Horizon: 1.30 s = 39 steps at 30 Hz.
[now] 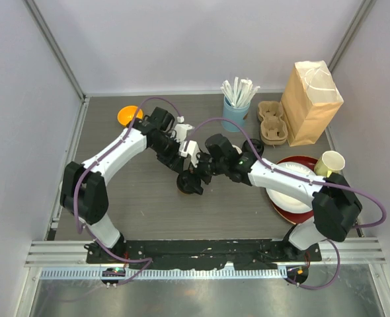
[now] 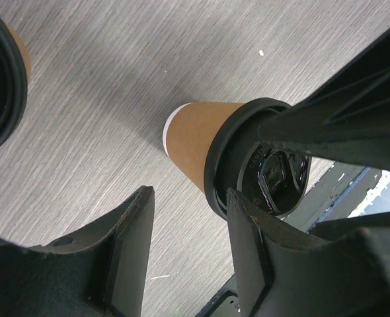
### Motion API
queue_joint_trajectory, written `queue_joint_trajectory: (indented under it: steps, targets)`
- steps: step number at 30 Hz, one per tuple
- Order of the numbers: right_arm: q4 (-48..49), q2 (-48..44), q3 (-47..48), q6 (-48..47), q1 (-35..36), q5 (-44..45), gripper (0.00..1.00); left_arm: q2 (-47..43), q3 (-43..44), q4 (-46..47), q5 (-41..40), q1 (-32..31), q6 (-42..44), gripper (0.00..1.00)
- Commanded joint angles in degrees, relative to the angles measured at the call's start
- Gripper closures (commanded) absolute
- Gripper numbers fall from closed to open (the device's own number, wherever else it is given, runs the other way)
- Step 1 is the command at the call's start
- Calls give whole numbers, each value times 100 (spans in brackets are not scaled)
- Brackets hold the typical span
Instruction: Pack the takeout coffee
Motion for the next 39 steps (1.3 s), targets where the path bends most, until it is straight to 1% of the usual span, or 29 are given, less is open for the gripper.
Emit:
queue_joint_trajectory:
  steps: [1,7,15,22,28,29,33,34,37,39]
  targets:
    - [-133,223,449,-117,-7,221,8,76,61,110,289,188,10,49]
    - [-195,408,634,-99,-7,89,8,41,34,215,561,469,-60,48]
    - [-380,856,1047,-20,11,1,7,-12,-80,338,641,549,-104,46]
    - [-669,1103,1328,-91,204,379,7,-91,-106,330,711,584,-105,46]
    - [-670,1191,1355,-90,310,687,7,-73,-150,347,720,575,-113,46]
    - [-644,1182,1329,-99,301,704,12,-73,-159,338,720,584,-113,46]
    - [-538,1182,1241,-134,301,862,22,-73,-159,338,755,575,-113,47]
    - [-529,1200,1241,-134,310,871,28,-82,-159,338,755,575,-113,47]
    - [-468,1270,1171,-134,327,897,32,-65,-159,356,755,575,-105,48]
    - [-389,1261,1092,-134,354,959,33,-47,-168,321,772,584,-105,48]
